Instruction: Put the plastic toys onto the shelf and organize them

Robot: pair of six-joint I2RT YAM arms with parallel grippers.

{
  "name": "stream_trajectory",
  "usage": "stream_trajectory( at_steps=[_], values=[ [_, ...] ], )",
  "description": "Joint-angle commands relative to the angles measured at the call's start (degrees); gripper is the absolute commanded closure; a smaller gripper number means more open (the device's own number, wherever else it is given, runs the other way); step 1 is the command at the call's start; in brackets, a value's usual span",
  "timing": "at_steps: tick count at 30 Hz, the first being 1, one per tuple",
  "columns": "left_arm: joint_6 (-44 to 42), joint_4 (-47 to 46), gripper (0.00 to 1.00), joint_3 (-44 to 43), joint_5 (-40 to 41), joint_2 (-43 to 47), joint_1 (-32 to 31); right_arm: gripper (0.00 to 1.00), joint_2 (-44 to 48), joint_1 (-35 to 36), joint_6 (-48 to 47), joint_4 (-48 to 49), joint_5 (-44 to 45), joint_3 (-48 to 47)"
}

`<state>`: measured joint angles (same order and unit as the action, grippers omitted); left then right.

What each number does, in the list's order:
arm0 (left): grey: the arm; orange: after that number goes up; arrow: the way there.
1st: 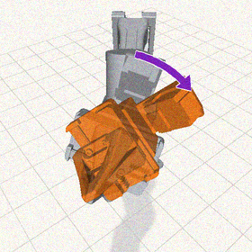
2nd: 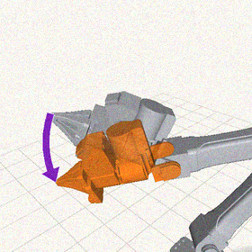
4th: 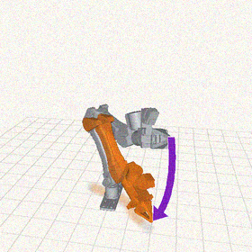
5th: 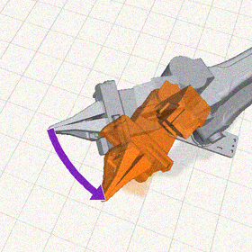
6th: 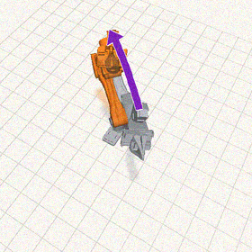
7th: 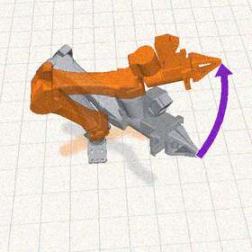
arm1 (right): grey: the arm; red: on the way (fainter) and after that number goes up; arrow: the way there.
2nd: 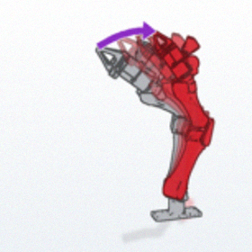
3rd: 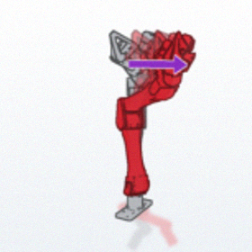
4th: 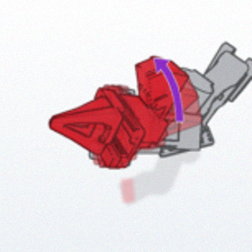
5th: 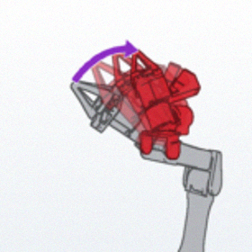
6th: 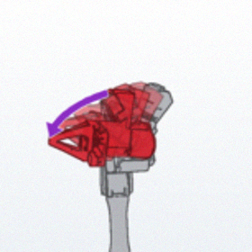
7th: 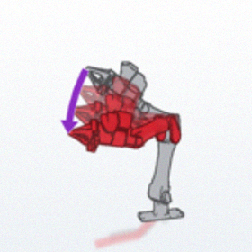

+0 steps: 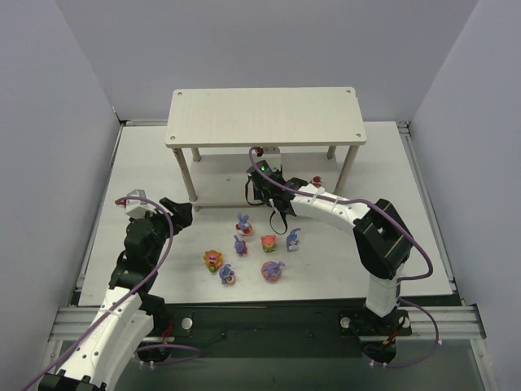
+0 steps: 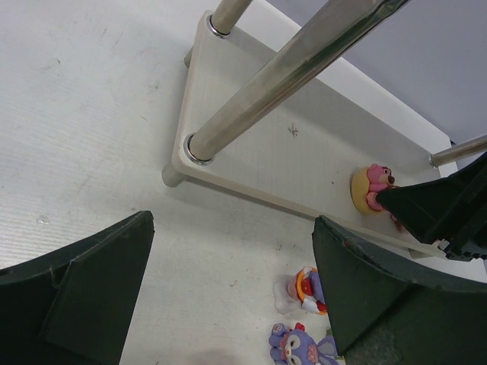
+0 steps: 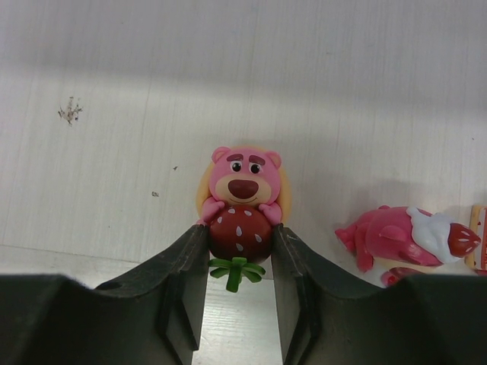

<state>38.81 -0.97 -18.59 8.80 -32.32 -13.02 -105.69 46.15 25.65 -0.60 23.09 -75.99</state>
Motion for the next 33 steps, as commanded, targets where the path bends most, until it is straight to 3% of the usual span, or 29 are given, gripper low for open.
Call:
stream_trajectory(
  at_steps=[1, 4, 7, 33],
  values=[
    [0.22, -0.61, 0.05, -2.24, 0.69, 0.41, 0.10, 0.63, 0.48, -0.10, 0.37, -1.42, 1.52, -1.89],
    [0.22, -0.87, 0.05, -2.24, 0.61, 0.24, 0.18, 0.45, 1.01, -0.18, 0.28, -1.60, 1.96, -1.80],
    [0.04, -0.96, 0.05, -2.42, 0.43, -0.29, 0.10, 0.38, 1.19, 0.16, 0.10, -1.68, 2.22, -1.88],
    [0.74, -0.26, 0.05, -2.77, -0.10, 0.32, 0.27, 0.30, 13.05, 5.61, -3.41, -1.51, 3.10, 3.39]
  ],
)
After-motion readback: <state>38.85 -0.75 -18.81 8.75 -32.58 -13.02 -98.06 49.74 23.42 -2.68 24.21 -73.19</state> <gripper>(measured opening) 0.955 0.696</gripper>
